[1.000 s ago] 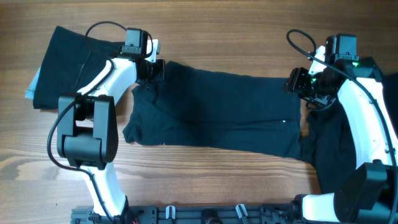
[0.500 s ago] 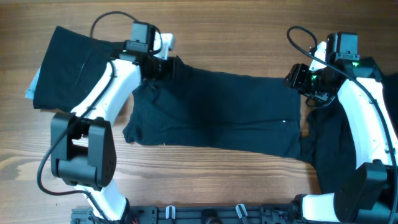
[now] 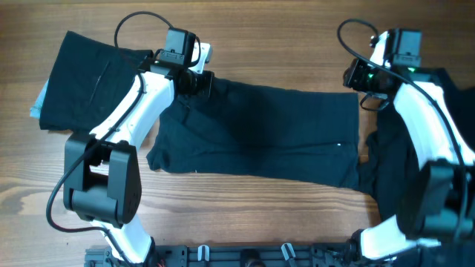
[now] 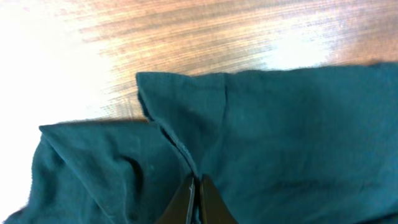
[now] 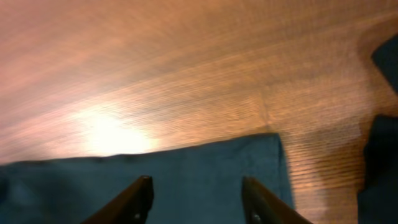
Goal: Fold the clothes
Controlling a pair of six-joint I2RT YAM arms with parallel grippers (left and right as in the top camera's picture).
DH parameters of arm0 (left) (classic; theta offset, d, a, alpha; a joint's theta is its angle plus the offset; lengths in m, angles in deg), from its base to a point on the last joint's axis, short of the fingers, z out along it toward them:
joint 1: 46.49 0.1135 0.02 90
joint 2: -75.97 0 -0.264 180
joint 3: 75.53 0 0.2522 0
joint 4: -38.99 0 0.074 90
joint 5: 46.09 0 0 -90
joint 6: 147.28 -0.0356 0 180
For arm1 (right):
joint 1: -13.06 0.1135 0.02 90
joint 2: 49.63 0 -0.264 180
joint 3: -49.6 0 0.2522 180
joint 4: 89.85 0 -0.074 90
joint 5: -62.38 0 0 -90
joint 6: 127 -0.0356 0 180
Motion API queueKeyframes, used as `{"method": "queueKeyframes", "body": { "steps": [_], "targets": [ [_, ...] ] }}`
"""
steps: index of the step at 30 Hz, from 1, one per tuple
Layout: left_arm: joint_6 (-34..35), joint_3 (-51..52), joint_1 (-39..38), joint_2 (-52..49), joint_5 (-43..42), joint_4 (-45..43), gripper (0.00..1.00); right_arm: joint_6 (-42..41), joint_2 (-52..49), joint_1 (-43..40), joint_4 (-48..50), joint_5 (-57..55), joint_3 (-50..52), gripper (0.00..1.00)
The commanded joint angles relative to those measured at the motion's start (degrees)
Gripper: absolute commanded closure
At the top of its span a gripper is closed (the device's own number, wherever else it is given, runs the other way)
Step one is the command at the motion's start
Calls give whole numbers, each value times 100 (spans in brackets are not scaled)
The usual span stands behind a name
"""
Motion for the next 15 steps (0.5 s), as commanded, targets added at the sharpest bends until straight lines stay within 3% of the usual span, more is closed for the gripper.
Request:
{"method": "queueKeyframes", "body": {
  "steps": [1,6,15],
  "targets": [
    [-63,-48,105,129,55,-98,96,131,-605,-20,59,-730,-11,42],
    [-63,-48,127,289,79,-153,96,251,-1075,-55,127,-1320,-11,39],
    [-74,-48,291,459,76,-243,96,595,-1449,-103,-17,-680,-11,47]
  ]
}}
